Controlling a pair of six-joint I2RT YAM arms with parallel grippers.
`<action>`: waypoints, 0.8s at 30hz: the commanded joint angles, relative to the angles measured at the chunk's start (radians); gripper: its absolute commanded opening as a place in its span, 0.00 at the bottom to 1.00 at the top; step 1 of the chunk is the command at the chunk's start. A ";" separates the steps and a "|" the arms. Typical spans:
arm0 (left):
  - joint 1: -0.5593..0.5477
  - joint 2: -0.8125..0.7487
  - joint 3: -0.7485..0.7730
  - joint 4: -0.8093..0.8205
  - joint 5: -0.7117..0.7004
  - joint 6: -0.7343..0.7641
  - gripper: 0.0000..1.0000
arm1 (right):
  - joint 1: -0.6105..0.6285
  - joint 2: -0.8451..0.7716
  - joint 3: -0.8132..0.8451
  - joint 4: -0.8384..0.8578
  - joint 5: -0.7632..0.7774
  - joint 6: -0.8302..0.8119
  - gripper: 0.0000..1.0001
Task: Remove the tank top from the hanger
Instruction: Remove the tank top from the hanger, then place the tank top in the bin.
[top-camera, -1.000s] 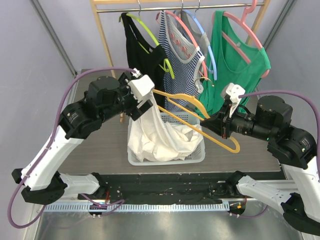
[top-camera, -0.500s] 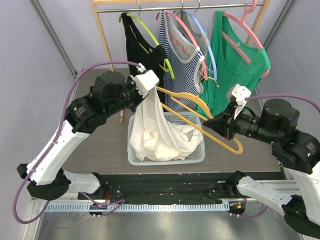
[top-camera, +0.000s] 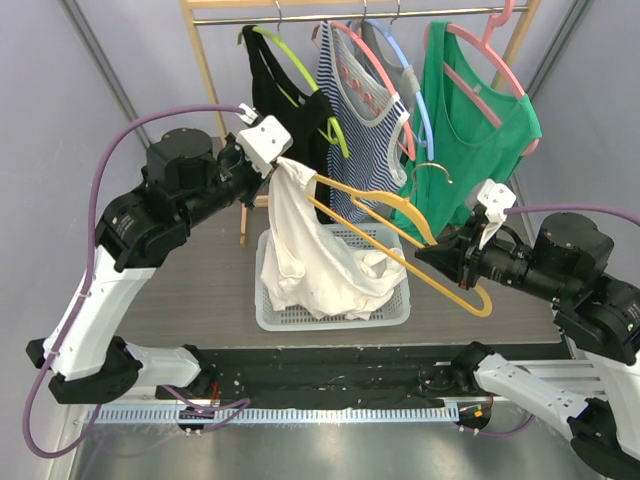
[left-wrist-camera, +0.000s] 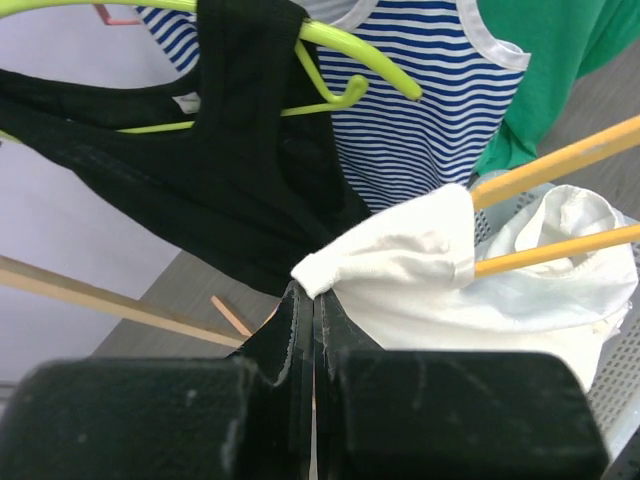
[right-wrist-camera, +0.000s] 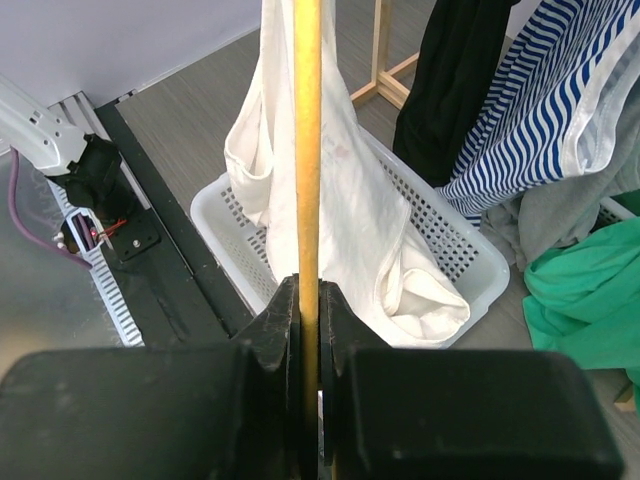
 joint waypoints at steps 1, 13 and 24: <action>0.019 -0.019 0.049 0.068 -0.059 0.041 0.00 | -0.004 -0.035 -0.012 0.014 0.012 0.031 0.01; 0.018 0.077 0.173 0.108 -0.019 0.042 0.00 | -0.003 -0.218 0.032 -0.123 0.086 0.100 0.01; -0.147 0.208 0.333 0.074 0.047 0.050 0.00 | 0.006 -0.272 0.134 -0.134 0.262 0.097 0.01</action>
